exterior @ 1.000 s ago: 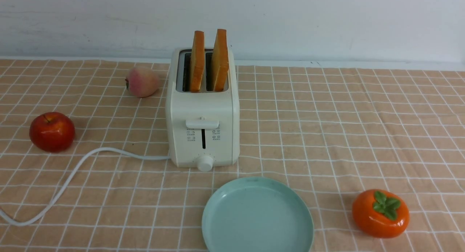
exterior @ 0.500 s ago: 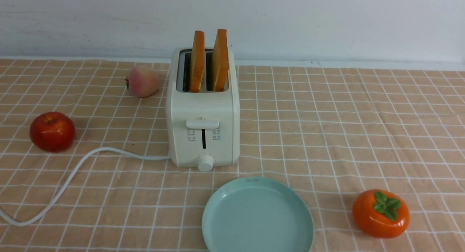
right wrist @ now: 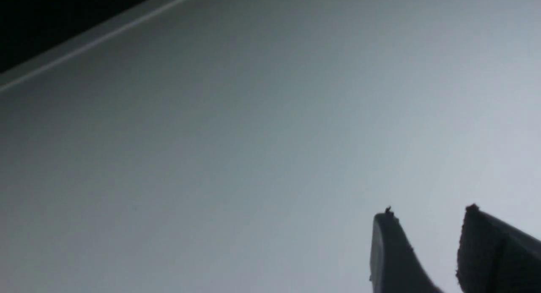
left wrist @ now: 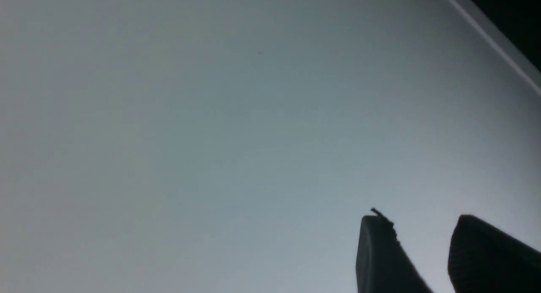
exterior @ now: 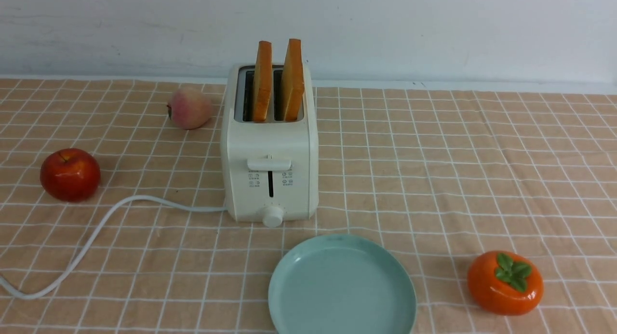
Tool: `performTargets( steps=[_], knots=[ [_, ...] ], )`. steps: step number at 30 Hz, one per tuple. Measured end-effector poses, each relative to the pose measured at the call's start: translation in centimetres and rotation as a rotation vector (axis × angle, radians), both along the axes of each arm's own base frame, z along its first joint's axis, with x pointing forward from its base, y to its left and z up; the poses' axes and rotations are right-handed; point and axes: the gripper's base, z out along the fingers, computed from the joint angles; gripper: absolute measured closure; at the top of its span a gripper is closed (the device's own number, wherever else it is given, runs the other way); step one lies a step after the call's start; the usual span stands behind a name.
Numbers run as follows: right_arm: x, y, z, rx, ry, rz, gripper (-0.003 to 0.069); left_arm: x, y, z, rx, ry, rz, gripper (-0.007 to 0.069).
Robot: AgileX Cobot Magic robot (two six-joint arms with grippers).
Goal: Take toasted bread from bread machine on light coffee tablecloth place on plate.
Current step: 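Grasp the toast slice in the toaster and pull it up out of the slot with the right gripper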
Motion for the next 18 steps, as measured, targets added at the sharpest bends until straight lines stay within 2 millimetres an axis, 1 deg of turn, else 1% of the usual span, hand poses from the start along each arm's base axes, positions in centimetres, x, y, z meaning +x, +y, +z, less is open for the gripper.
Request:
performTargets(
  steps=[2,3,4,6,7,8,9,10,11,12,13,15,18],
  knots=[
    [1.3,0.3,2.3,-0.054,0.081,-0.02,0.0419,1.0,-0.2,2.2,0.066,0.101,0.021,0.0386],
    [1.9,0.4,3.3,-0.084,0.14,-0.028,0.0419,1.6,-0.3,2.9,0.091,0.155,0.026,0.0386],
    [3.5,0.6,3.9,-0.122,0.262,-0.032,0.0419,2.6,-0.5,3.5,0.124,0.253,0.025,0.0386],
    [6.5,0.8,4.0,-0.155,0.437,-0.024,0.0419,4.8,-0.8,3.3,0.161,0.421,0.015,0.0386],
    [6.5,0.9,3.9,-0.158,0.45,-0.023,0.0419,4.7,-0.8,3.3,0.162,0.433,0.013,0.0386],
    [9.5,1.1,2.7,-0.182,0.646,-0.005,0.0419,6.7,-1.0,2.2,0.189,0.595,-0.002,0.0386],
    [11.1,1.1,1.8,-0.198,0.749,-0.001,0.0419,7.8,-1.1,1.3,0.207,0.698,-0.012,0.0386],
    [11.4,1.1,1.6,-0.201,0.77,-0.001,0.0419,8.0,-1.2,1.1,0.21,0.719,-0.014,0.0386],
    [13.5,1.2,0.0,-0.222,0.923,0.007,0.0419,9.3,-1.3,-0.5,0.247,0.888,-0.025,0.0386],
    [13.7,1.2,-0.1,-0.222,0.929,0.008,0.0419,9.7,-1.3,-0.7,0.257,0.91,-0.024,0.0386],
    [15.3,1.3,-1.3,-0.23,1.025,0.017,0.0419,10.5,-1.3,-1.6,0.286,1.001,-0.025,0.0386],
    [16.8,1.4,-2.3,-0.215,1.103,0.041,0.0419,11.3,-1.4,-2.7,0.312,1.109,-0.03,0.0386],
    [19.0,2.1,-3.8,-0.097,1.205,0.167,0.0419,12.3,-1.6,-4.1,0.303,1.252,-0.067,0.0386]
  ],
)
